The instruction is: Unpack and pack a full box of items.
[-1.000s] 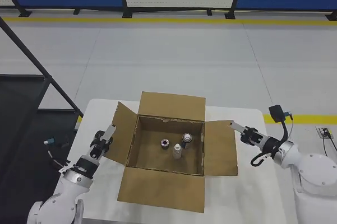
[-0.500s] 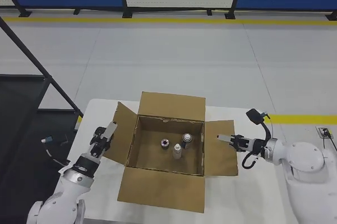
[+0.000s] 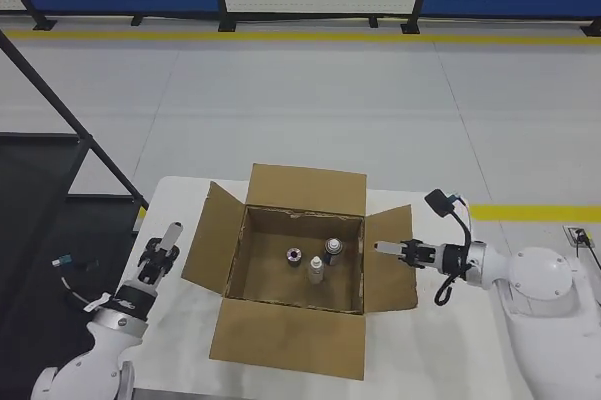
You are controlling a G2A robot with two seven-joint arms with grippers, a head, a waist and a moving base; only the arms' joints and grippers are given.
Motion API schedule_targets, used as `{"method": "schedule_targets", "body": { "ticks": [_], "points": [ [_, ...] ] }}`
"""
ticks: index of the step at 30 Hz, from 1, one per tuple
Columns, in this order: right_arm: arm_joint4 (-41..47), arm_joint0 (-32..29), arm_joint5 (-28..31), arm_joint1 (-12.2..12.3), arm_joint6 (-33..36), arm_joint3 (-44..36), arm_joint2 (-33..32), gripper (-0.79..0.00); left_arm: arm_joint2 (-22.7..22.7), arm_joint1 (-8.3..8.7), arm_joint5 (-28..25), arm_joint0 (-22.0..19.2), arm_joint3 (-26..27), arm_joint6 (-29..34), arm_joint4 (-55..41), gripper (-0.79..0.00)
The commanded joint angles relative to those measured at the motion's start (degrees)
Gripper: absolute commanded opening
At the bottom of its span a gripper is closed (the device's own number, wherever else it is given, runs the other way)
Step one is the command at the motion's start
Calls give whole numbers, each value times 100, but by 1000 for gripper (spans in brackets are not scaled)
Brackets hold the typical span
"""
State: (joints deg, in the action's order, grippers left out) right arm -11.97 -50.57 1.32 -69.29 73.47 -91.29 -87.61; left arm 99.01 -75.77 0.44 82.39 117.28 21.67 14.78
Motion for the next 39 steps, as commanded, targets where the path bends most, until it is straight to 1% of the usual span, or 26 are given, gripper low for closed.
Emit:
{"method": "schedule_targets", "body": {
  "ticks": [1,9,15,17,21,26,30,31,34,39],
  "points": [
    [243,42,70,0,16,-9,71,0,-70,8,1,-13,5,38,64,0],
    [466,531,-5,-38,-162,283,770,0,-412,35,-49,-74,18,192,223,0],
    [1112,908,67,-115,-385,779,1201,0,-761,42,-81,-171,43,289,225,0],
    [1323,1047,87,-147,-445,1030,1345,0,-896,42,-53,-246,12,309,243,0],
    [1706,1314,200,-203,-410,1600,1608,0,-1178,33,91,-498,-206,344,222,0],
    [2024,1548,530,-258,-450,2248,1828,0,-1476,25,268,-812,-489,407,237,0],
    [2010,1577,819,-286,-684,2497,1978,0,-1660,19,385,-994,-712,428,276,0],
    [1892,1559,1004,-286,-778,2515,2028,0,-1713,17,397,-1044,-781,417,282,0],
    [1569,1452,1391,-278,-1044,2436,2124,0,-1829,14,408,-1120,-935,427,295,0],
    [1192,1310,1643,-248,-1249,2304,2204,0,-1982,11,450,-1216,-1124,434,333,0]
  ]
}}
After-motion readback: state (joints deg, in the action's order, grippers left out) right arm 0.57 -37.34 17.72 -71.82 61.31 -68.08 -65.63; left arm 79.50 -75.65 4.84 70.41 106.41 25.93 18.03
